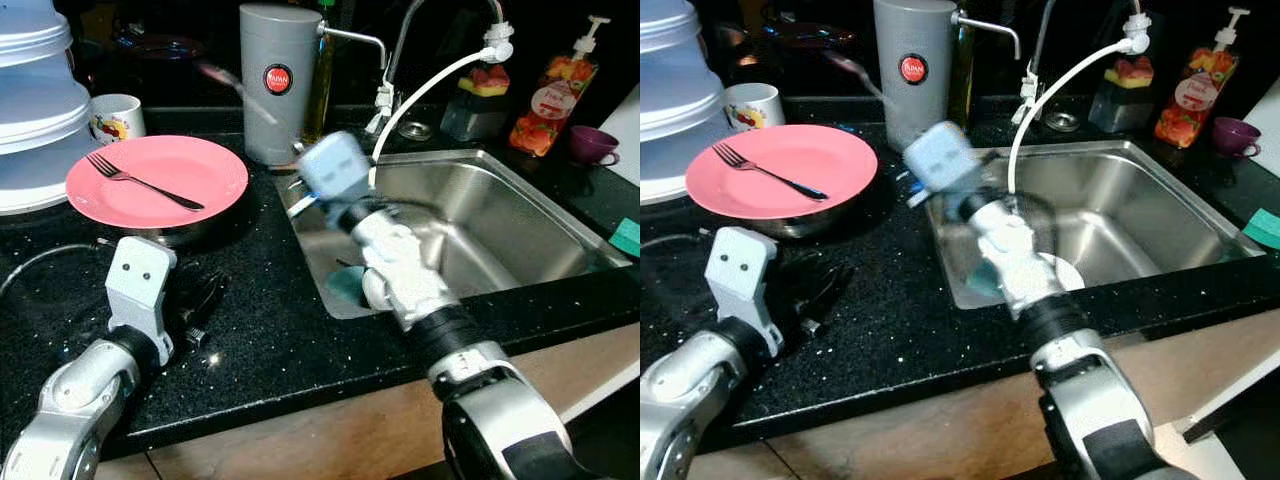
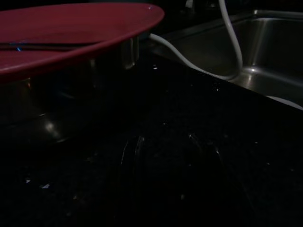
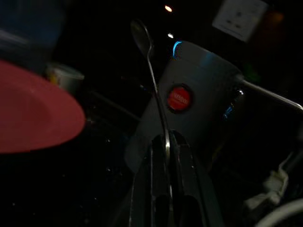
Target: Kitchen organization
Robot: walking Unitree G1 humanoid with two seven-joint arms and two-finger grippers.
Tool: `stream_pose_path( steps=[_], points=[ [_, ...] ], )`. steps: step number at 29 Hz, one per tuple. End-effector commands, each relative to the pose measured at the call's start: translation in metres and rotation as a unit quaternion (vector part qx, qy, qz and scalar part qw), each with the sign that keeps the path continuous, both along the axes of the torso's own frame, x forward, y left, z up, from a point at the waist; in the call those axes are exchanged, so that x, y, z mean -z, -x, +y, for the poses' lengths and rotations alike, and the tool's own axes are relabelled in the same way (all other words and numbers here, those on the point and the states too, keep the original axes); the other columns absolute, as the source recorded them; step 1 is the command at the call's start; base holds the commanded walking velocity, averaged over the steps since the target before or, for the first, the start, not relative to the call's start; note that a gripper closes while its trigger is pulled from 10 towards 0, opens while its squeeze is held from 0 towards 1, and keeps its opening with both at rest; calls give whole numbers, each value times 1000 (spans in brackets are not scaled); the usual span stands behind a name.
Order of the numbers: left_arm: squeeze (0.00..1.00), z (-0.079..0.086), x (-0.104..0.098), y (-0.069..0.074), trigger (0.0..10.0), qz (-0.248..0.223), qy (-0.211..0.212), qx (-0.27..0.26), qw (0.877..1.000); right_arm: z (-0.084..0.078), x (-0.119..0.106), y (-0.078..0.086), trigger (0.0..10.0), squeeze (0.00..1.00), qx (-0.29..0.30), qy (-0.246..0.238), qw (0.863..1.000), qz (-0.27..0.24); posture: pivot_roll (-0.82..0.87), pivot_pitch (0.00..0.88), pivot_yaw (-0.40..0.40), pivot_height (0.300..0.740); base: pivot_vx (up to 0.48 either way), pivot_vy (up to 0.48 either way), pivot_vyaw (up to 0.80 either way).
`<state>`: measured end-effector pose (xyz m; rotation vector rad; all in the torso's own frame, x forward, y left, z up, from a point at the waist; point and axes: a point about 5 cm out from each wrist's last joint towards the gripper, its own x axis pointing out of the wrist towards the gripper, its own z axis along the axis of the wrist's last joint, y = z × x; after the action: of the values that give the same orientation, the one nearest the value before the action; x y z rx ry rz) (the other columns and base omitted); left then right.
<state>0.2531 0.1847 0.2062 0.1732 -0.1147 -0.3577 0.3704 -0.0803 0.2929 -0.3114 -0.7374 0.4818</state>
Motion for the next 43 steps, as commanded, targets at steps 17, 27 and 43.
stream_pose_path(
  steps=[17, 27, 43],
  points=[
    [0, -46, -8, -19, 10000, -4, 4, 124, 992, -113, 51, 0, 0, 0, 60, 214, 954, 202, -17, 80, -49, 740, 0, 0, 0],
    [0, -101, -19, -46, 10000, 13, -29, 254, 967, -94, 63, -10, 0, 0, 89, 269, 928, 242, -16, 71, -44, 740, 0, 0, 0],
    [0, -112, -14, -84, 10000, 77, -80, 260, 959, -68, 88, -10, 10000, 71, 63, 334, 900, 274, -16, 61, -43, 740, 0, 0, 0]
  ],
)
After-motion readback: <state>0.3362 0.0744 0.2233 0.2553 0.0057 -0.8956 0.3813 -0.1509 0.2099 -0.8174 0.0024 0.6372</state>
